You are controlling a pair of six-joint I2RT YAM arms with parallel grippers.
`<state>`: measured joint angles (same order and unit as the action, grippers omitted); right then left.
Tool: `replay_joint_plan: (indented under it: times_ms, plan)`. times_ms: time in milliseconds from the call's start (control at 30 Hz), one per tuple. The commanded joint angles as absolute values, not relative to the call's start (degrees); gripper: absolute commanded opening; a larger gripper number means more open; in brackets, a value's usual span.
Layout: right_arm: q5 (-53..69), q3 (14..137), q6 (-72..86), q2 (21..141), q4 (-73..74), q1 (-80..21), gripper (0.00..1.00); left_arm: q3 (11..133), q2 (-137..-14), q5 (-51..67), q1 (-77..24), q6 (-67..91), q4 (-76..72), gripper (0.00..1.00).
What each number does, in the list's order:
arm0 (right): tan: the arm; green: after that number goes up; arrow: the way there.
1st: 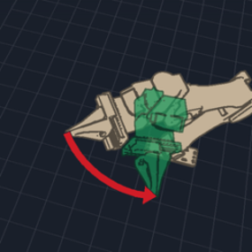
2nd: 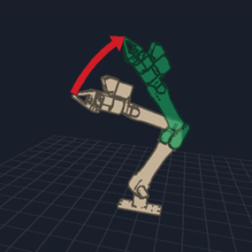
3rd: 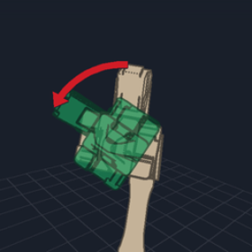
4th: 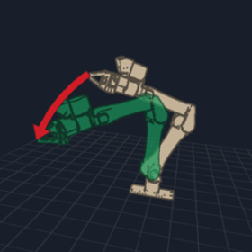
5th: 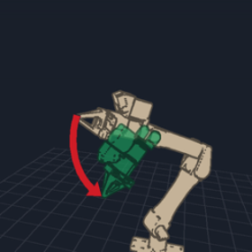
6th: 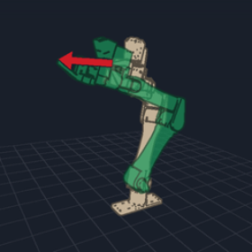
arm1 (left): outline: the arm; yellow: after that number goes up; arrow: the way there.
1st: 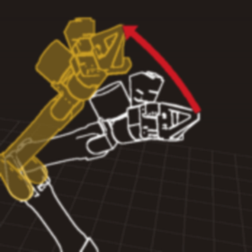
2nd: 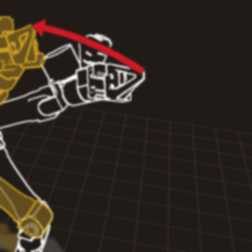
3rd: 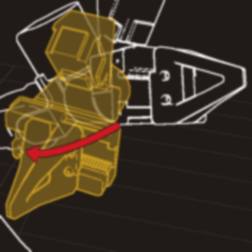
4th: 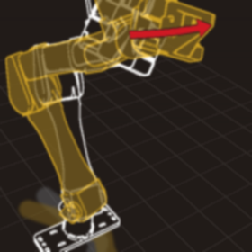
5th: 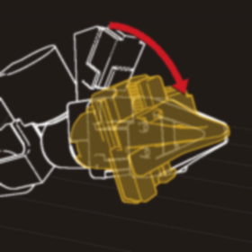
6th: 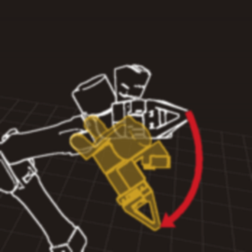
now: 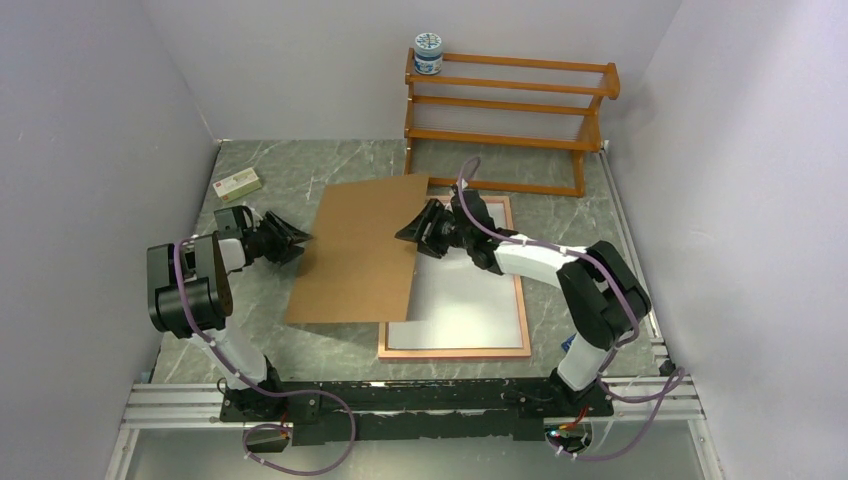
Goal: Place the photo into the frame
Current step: Turn over the photo frame item at the center of the board.
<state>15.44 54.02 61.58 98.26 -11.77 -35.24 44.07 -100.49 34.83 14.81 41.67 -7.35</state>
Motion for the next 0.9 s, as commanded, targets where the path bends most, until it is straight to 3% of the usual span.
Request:
replay_joint_plan:
  times_ms: [0, 233, 500, 867]
  plan:
    - [26.4, 55.3, 67.9, 95.7, -27.7, -36.5, 0.53, 41.1, -102.3, 34.1, 13.7, 40.4, 2.9, 0.55]
    - [25.5, 61.1, 69.4, 100.8, -15.2, -36.3, 0.27, 42.2, -100.2, 33.6, 13.7, 41.5, 3.8, 0.55]
    - [20.5, 63.4, 66.3, 98.3, -4.3, -36.3, 0.0, 46.3, -90.6, 28.7, 13.1, 40.7, 11.4, 0.58]
    - [17.4, 66.6, 61.5, 89.0, 3.2, -36.4, 0.0, 61.3, -70.6, 21.9, 4.3, 34.3, 30.5, 0.75]
